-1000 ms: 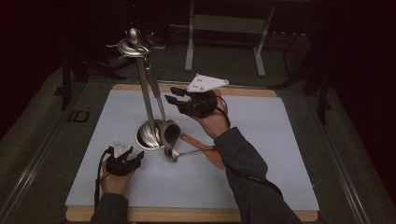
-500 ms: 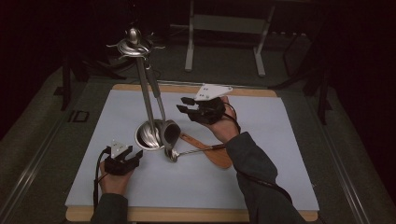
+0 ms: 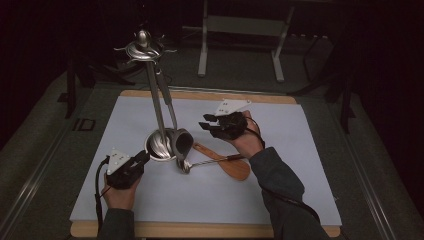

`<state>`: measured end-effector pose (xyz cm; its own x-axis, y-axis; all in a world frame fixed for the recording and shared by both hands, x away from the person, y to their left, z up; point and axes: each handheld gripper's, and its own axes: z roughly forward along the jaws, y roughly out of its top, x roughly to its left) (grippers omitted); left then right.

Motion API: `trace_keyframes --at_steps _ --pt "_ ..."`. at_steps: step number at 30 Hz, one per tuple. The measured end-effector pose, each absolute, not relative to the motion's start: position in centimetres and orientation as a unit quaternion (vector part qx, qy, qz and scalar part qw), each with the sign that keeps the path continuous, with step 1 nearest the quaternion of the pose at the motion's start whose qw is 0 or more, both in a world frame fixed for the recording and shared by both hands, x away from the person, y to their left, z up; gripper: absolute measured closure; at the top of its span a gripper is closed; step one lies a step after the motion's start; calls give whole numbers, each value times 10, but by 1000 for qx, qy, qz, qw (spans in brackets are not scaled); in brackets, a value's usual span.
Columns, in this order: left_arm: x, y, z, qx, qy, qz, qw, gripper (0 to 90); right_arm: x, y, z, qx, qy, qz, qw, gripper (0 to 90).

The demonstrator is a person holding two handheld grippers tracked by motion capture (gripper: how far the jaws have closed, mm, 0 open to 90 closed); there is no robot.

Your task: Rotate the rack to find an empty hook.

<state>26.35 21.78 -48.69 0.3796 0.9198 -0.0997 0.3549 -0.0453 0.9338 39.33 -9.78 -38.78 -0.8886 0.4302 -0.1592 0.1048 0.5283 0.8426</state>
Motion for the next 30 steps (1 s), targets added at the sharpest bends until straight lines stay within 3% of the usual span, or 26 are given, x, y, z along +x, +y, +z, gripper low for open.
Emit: trace_keyframes --at_steps 3,22,30 --pt "262 219 -463 645 466 289 532 896 394 -102 -396 162 859 454 172 662" --pt "276 205 -302 581 352 405 612 900 394 -113 -429 187 863 444 150 658" --pt "294 209 -279 561 362 413 620 900 394 -120 -434 196 861 445 147 657"
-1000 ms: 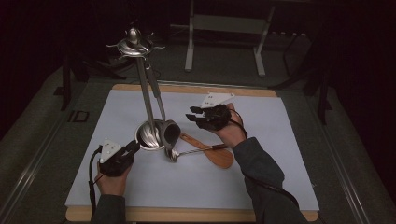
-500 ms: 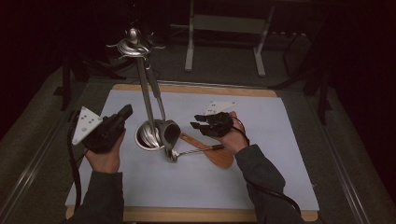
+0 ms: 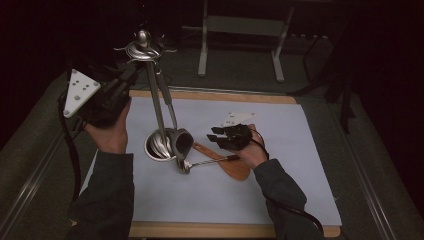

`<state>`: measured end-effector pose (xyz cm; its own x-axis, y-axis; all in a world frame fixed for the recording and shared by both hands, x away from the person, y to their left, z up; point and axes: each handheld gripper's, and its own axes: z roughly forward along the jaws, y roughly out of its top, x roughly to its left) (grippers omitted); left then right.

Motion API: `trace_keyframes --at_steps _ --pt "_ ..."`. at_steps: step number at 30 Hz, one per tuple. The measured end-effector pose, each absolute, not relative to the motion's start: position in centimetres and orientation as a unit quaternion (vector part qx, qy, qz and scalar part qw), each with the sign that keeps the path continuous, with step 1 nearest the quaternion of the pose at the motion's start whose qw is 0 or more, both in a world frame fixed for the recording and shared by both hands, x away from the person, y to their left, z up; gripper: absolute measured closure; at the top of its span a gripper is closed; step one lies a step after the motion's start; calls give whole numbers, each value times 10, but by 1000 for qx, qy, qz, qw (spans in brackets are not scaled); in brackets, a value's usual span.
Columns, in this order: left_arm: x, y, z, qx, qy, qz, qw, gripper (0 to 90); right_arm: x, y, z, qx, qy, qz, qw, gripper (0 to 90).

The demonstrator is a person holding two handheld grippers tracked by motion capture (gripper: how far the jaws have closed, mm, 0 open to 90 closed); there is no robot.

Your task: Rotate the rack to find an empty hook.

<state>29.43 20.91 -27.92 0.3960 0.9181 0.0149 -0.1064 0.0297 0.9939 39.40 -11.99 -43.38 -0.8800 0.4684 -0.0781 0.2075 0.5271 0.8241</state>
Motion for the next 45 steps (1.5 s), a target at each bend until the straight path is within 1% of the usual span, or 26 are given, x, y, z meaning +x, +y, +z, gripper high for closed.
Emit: trace_keyframes --at_steps 4,14,19,45 --pt "297 213 -276 553 365 414 624 900 395 -124 -435 202 861 444 145 657" --pt "298 215 -275 556 362 423 617 900 395 -123 -439 203 861 445 142 657" --pt "300 220 -274 550 368 426 617 900 396 -124 -439 205 860 445 141 656" --pt "323 242 -270 538 398 417 615 900 397 -133 -444 216 858 445 141 656"
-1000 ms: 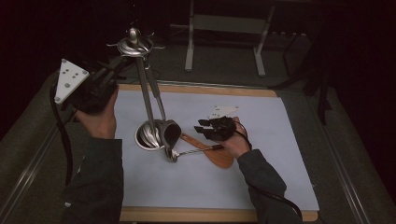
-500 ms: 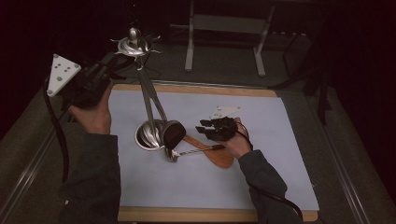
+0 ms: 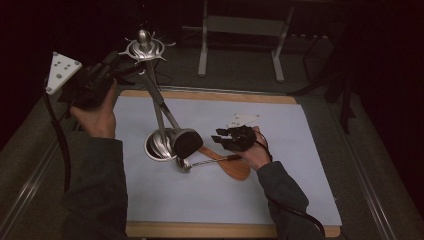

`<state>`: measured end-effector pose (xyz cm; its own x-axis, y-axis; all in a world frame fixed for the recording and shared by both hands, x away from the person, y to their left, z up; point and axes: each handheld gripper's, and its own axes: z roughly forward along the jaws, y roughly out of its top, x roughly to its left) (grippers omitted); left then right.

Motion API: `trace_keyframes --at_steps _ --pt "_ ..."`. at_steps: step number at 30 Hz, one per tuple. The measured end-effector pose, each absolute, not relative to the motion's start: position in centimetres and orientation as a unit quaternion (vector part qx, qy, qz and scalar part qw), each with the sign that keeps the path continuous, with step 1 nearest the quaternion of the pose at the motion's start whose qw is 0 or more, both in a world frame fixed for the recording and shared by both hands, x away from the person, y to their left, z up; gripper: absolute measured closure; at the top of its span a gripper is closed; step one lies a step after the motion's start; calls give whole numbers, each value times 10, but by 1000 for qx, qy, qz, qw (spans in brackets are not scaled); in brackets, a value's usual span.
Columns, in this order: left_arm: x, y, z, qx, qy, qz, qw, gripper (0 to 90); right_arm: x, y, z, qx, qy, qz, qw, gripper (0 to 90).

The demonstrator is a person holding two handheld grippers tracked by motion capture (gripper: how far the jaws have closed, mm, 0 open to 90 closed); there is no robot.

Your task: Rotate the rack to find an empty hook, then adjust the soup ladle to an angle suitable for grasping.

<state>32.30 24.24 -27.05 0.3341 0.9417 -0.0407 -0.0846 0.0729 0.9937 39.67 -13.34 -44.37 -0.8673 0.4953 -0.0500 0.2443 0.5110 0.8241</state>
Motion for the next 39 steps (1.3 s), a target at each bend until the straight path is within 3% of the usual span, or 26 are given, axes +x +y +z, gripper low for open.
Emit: trace_keyframes --at_steps 16,26,34,35,39 --pt "325 245 -270 544 402 412 611 899 397 -137 -447 220 858 443 139 657" --pt "316 251 -295 564 412 399 594 894 397 -137 -453 223 860 439 135 661" --pt "303 256 -339 596 431 378 562 868 397 -136 -457 229 861 435 132 702" --pt "297 259 -371 610 449 359 546 859 397 -134 -461 232 863 428 133 770" --pt "292 258 -417 631 464 335 524 845 396 -128 -467 234 869 417 129 828"
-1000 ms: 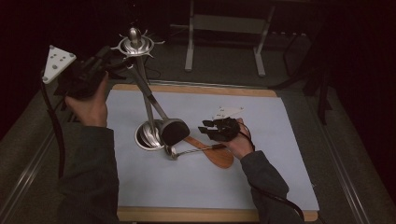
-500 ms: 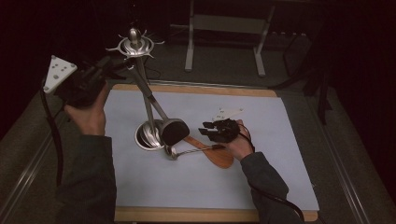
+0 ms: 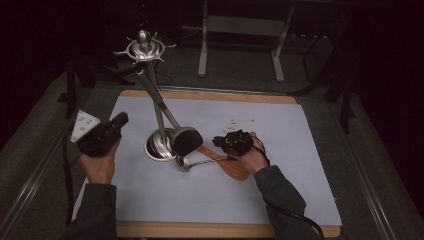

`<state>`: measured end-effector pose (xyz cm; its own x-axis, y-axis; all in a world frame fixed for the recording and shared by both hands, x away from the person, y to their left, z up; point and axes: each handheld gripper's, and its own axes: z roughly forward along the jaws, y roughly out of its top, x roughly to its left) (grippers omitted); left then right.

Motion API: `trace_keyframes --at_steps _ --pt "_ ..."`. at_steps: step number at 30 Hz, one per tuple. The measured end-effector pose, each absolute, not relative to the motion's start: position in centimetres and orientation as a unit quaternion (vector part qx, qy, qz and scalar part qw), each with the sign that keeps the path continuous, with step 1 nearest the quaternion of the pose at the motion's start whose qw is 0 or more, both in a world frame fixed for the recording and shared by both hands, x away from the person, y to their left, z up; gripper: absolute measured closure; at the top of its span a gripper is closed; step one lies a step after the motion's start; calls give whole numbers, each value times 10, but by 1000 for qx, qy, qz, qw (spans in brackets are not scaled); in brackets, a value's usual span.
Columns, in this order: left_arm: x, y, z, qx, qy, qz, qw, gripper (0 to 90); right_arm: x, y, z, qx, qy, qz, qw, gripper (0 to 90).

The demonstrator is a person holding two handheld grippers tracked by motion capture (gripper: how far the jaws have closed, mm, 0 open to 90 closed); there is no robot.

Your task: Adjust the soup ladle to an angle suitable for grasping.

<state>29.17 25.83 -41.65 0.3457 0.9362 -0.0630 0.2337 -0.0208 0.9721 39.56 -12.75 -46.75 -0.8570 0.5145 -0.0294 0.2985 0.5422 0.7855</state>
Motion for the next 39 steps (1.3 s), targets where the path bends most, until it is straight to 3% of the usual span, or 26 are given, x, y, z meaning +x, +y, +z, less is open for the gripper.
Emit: trace_keyframes --at_steps 3,10,15,28,39 --pt "285 258 -449 635 477 328 512 825 395 -122 -472 235 872 410 127 895" --pt "276 264 -508 617 524 299 504 787 394 -106 -483 238 880 394 117 900" --pt "276 265 -531 611 548 280 498 776 392 -96 -493 240 887 379 111 900" --pt "276 261 -536 622 546 281 487 761 384 -60 -526 237 904 342 94 900" --pt "276 262 -536 618 549 280 488 758 372 -60 -530 228 903 356 74 900"
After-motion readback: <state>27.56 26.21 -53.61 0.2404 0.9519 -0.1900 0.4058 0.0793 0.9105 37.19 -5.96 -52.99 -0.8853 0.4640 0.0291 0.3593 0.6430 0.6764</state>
